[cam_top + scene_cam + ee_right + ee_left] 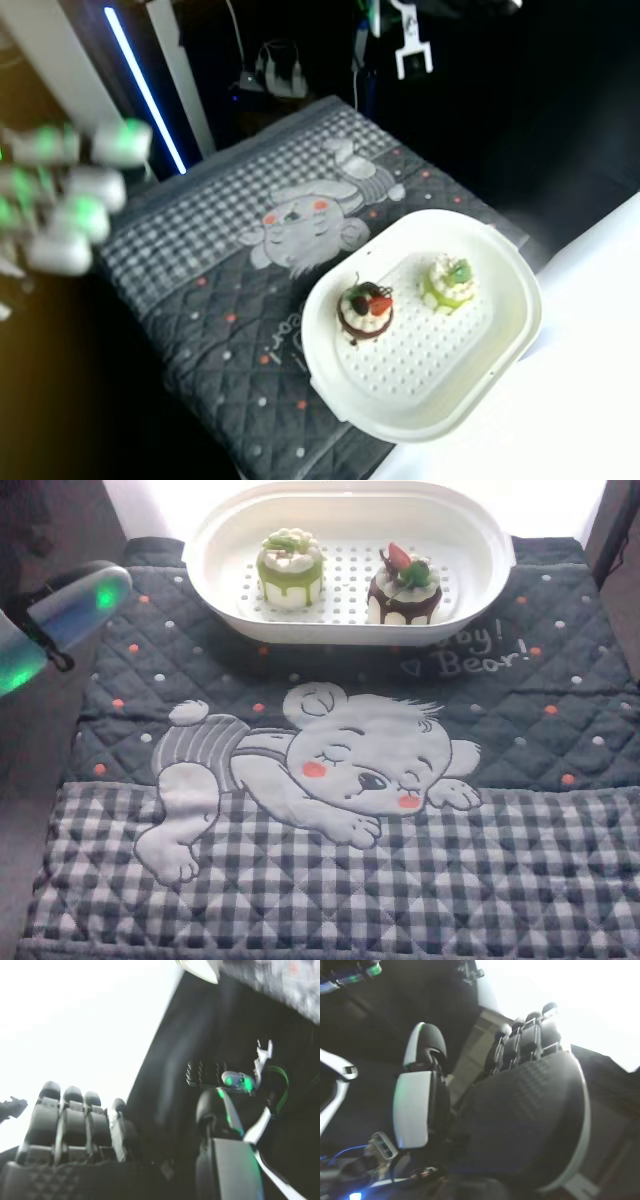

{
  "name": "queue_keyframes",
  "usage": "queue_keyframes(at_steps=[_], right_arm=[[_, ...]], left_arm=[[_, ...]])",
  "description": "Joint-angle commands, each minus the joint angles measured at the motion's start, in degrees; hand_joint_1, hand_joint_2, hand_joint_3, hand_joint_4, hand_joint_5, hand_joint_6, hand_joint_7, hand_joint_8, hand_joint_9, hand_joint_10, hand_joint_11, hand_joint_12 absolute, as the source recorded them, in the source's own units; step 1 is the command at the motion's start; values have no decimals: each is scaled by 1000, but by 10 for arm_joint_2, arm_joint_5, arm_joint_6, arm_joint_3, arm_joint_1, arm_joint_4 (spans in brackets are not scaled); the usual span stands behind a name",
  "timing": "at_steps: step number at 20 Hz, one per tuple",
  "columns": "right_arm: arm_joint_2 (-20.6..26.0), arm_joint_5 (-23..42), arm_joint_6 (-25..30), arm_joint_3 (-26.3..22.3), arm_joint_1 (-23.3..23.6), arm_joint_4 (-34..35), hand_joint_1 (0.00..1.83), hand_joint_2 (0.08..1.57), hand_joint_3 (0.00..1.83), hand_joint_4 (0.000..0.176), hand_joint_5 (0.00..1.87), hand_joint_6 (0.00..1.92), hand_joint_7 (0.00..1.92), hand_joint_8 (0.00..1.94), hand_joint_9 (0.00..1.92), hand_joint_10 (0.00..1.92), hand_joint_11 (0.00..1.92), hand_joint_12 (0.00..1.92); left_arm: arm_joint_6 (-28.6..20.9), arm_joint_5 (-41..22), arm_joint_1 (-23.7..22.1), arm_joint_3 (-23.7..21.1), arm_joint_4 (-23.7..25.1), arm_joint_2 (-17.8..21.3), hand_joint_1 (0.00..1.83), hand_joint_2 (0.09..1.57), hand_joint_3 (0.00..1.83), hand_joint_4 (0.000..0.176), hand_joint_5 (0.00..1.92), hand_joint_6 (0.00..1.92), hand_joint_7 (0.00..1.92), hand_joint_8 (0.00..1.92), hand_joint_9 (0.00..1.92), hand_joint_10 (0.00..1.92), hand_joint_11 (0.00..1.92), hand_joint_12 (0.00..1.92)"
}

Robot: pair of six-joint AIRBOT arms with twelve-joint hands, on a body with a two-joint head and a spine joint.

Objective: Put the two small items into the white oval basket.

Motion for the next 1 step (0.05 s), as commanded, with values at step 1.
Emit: queue_keyframes(at_steps=[1], right_arm=[[9, 70, 1, -3, 4, 6, 825, 1054, 2, 162, 380, 740, 309, 8, 201, 21, 48, 37]], left_arm=[[8, -69, -11, -3, -5, 9, 719, 1305, 0, 99, 233, 638, 0, 0, 0, 0, 0, 250]])
